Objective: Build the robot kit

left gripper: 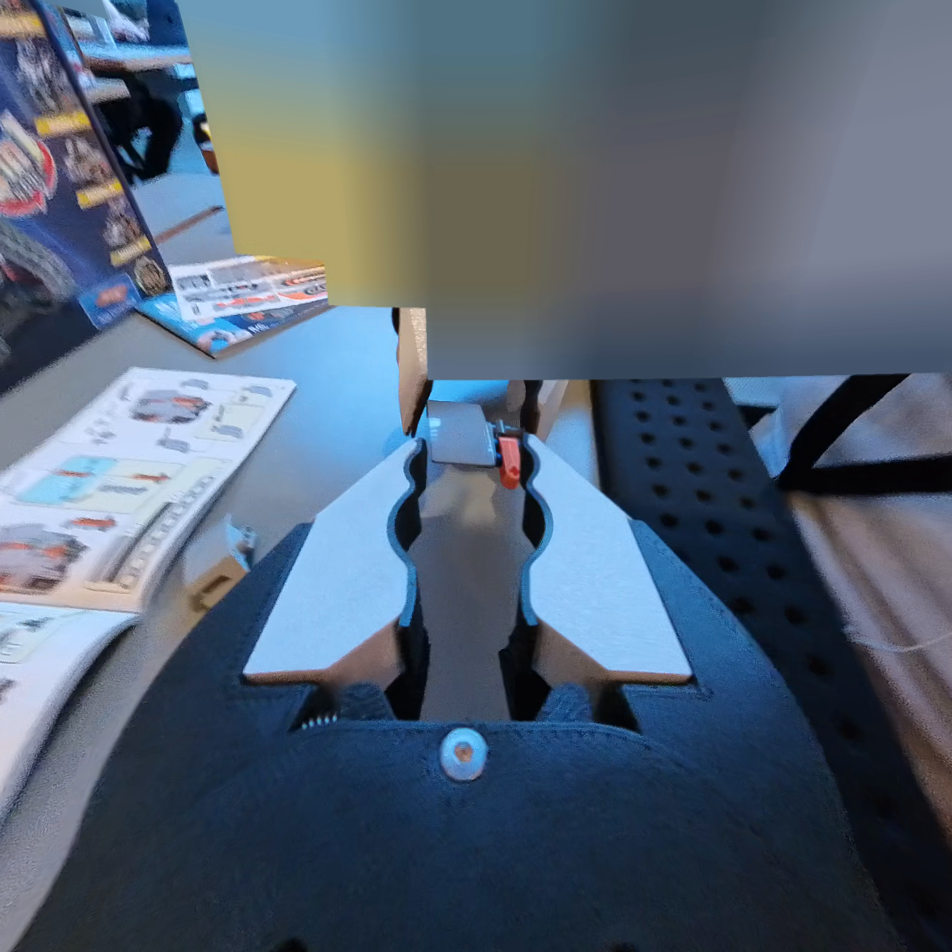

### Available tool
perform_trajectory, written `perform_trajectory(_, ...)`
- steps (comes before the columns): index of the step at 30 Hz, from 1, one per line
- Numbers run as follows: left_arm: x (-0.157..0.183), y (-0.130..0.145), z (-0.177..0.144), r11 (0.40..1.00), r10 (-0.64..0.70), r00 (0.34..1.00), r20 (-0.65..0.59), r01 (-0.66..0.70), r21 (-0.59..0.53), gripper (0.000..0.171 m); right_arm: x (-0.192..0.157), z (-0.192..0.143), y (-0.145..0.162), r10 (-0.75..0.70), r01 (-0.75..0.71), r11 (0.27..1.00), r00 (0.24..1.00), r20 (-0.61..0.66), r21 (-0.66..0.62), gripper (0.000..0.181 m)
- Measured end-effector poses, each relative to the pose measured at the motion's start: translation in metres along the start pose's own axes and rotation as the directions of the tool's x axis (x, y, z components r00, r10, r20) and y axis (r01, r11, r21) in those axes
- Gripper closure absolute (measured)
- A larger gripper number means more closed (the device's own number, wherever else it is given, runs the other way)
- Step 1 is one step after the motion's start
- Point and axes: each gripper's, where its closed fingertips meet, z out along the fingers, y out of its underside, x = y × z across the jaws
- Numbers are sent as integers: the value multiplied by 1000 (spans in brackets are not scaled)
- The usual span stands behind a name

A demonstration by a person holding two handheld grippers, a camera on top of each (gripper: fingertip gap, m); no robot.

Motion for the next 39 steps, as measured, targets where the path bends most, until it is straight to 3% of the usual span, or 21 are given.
perform_trajectory(3, -10, 1, 2, 935, -354, 931, -89, 355, 4, 133, -7, -1, 0, -61, 61, 998, 997, 43, 8, 133)
perform_trajectory(6, -1, -9, 3, 734, -651, 679, -339, 678, -51, 140, -14, -1, 0, -89, 89, 996, 991, 104, 5, 133)
perform_trajectory(7, 1, -7, 4, 693, -689, 623, -371, 716, -85, 145, -15, -1, -1, -83, 84, 996, 989, 120, 4, 133)
perform_trajectory(9, 7, 0, 10, 686, -707, 604, -368, 713, -148, 148, -19, -3, -1, -35, 37, 999, 982, 188, -3, 133)
perform_trajectory(11, 12, 9, 19, 673, -733, 598, -325, 707, -217, 132, -19, -5, 1, -16, 19, 1000, 976, 216, -11, 132)
perform_trajectory(13, 22, 15, 26, 648, -760, 565, -322, 702, -296, 141, -22, -8, 1, -16, 20, 1000, 970, 242, -13, 133)
perform_trajectory(14, 27, 14, 28, 635, -770, 544, -335, 704, -317, 159, -22, -9, 3, -15, 23, 999, 968, 249, -28, 132)
perform_trajectory(17, 17, 7, 34, 633, -769, 559, -309, 734, -247, 159, -11, -16, 6, 16, -9, 999, 979, 205, -35, 130)
perform_trajectory(20, -3, -28, 32, 615, -755, 570, -323, 787, -50, 160, 21, -33, -4, 13, -13, 1000, 1000, 25, 16, 113)
perform_trajectory(22, -23, -55, 29, 634, -717, 643, -268, 762, 131, 160, 41, -51, -18, 45, -38, 995, 996, -82, 90, 115)
perform_trajectory(23, -31, -68, 28, 653, -695, 688, -212, 726, 215, 160, 51, -61, -27, 87, -68, 988, 988, -129, 140, 126)
perform_trajectory(25, -43, -94, 25, 691, -648, 757, -86, 632, 352, 160, 60, -78, -51, 182, -135, 952, 972, -152, 275, 130)
perform_trajectory(27, -43, -122, 23, 722, -597, 802, 3, 535, 439, 160, 67, -94, -74, 159, -69, 937, 957, -242, 342, 133)
perform_trajectory(29, -39, -147, 24, 766, -530, 842, 101, 424, 484, 160, 75, -109, -92, 26, 111, 951, 901, -434, 287, 143)
perform_trajectory(31, -33, -168, 24, 808, -458, 866, 201, 310, 501, 160, 75, -121, -111, -37, 198, 945, 854, -518, 258, 161)
perform_trajectory(36, -16, -196, 29, 844, -362, 884, 294, 178, 505, 160, 69, -141, -136, 206, 6, 870, 904, -375, 493, 156)
perform_trajectory(39, -12, -201, 31, 833, -376, 881, 287, 186, 521, 160, 68, -145, -136, 168, 59, 888, 882, -441, 457, 159)
